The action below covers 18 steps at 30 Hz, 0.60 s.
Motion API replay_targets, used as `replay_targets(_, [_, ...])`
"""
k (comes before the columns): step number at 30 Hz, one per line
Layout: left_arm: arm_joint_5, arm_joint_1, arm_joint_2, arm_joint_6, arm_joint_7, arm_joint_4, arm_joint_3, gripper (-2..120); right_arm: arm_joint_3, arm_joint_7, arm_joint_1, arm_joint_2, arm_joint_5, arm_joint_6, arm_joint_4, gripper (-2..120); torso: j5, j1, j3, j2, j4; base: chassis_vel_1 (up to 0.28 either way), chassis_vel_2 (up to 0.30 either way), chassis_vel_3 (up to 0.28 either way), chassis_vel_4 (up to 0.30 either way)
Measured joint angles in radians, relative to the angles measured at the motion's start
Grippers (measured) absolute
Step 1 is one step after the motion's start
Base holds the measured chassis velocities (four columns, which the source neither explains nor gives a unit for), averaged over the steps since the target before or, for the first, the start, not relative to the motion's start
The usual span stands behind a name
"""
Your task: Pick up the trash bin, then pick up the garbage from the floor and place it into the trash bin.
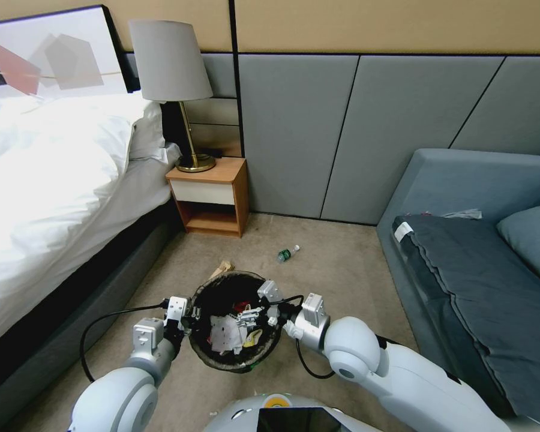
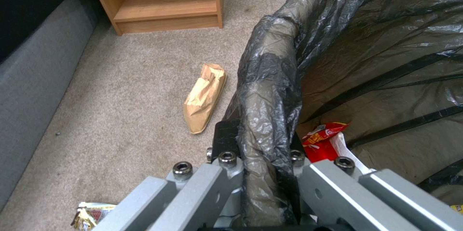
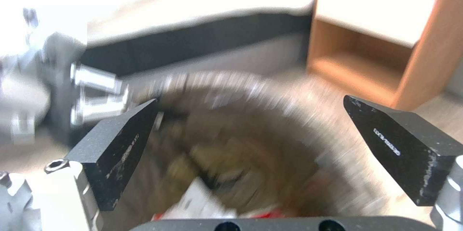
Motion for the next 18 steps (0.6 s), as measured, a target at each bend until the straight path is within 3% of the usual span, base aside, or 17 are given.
replay_targets(7, [0.007, 0.005, -0.007, 0.0, -0.003, 0.0, 0.001, 1, 0.115, 0.023, -0.054, -0.048, 0.005, 0.102, 0.08, 100, 0.0002, 0.0, 0.0, 0.0, -0.0001, 0.0, 0.0, 0.0, 0.0])
replay_targets(11, [0.025, 0.016, -0.019, 0.0, -0.003, 0.0, 0.005, 1, 0.177, 0.106, -0.094, -0.086, 0.022, 0.177, 0.14, 100, 0.0, 0.0, 0.0, 0.0, -0.0001, 0.0, 0.0, 0.0, 0.0])
replay_targets(16, [0.034, 0.028, -0.026, 0.0, -0.003, 0.0, 0.003, 1, 0.226, 0.209, -0.132, -0.095, 0.02, 0.205, 0.147, 100, 0.0002, 0.0, 0.0, 0.0, 0.0004, 0.0, 0.0, 0.0, 0.0])
replay_targets(18, [0.039, 0.032, -0.034, -0.001, -0.003, 0.0, -0.001, 1, 0.303, 0.249, -0.186, -0.081, -0.016, 0.209, 0.147, 100, 0.0001, 0.0, 0.0, 0.0, 0.0, 0.0, 0.0, 0.0, 0.0])
